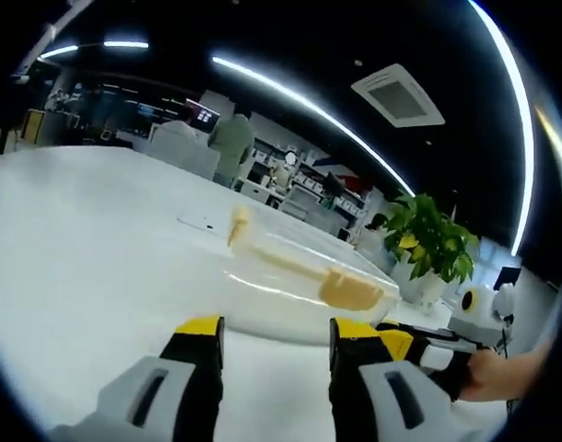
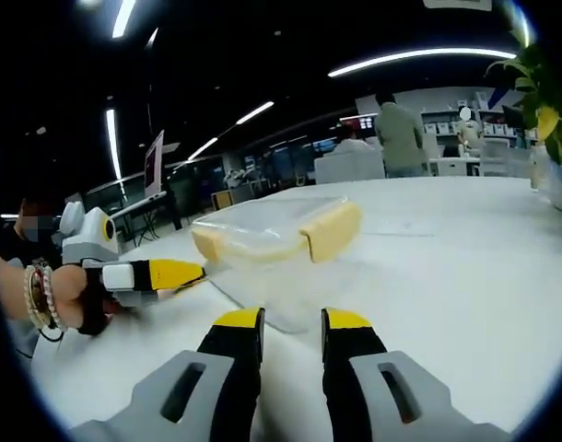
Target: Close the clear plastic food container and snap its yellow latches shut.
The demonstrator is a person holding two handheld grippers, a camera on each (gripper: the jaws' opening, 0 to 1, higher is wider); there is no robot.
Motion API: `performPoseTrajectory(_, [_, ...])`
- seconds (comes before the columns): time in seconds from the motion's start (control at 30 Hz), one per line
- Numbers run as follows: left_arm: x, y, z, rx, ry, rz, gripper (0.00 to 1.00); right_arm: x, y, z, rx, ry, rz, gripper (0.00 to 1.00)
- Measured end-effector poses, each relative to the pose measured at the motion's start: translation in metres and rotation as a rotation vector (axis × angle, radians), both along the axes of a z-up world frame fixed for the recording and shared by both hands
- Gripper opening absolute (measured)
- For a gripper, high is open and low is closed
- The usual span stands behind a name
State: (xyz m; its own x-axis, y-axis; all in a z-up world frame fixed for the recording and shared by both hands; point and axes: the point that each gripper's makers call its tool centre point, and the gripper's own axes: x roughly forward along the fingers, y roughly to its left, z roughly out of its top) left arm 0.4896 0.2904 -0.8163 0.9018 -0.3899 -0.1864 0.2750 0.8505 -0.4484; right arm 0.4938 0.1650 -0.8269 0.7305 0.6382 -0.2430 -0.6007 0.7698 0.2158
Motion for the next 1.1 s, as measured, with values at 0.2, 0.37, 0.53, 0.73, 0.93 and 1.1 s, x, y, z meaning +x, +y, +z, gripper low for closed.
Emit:
performPoseTrajectory(0.2, [0.001, -0.002, 0.000, -0.010, -0.003, -0.010, 0.40, 0.002, -0.001, -0.002, 0.002, 0.012, -0.006, 0.20])
performPoseTrajectory(0.37, [-0.005, -0.005, 0.001, -0.022, -0.007, -0.038, 0.40, -0.003, -0.003, -0.004, 0.008, 0.032, 0.007, 0.16])
performPoseTrajectory(0.53, [-0.005, -0.004, 0.002, -0.038, -0.005, -0.039, 0.40, -0.007, -0.006, -0.003, 0.030, 0.042, -0.006, 0.13])
performPoseTrajectory(0.73, [-0.013, -0.012, 0.008, -0.135, 0.022, -0.093, 0.49, -0.021, 0.006, 0.002, 0.068, 0.078, 0.058, 0.28])
performPoseTrajectory(0.93, [-0.013, -0.002, 0.024, -0.090, 0.022, -0.086, 0.68, -0.028, -0.011, 0.011, 0.061, 0.075, 0.014, 0.33])
performPoseTrajectory(1.1, [-0.020, -0.008, 0.049, -0.052, -0.035, -0.106, 0.83, -0.039, -0.022, 0.029, 0.057, 0.047, -0.013, 0.43])
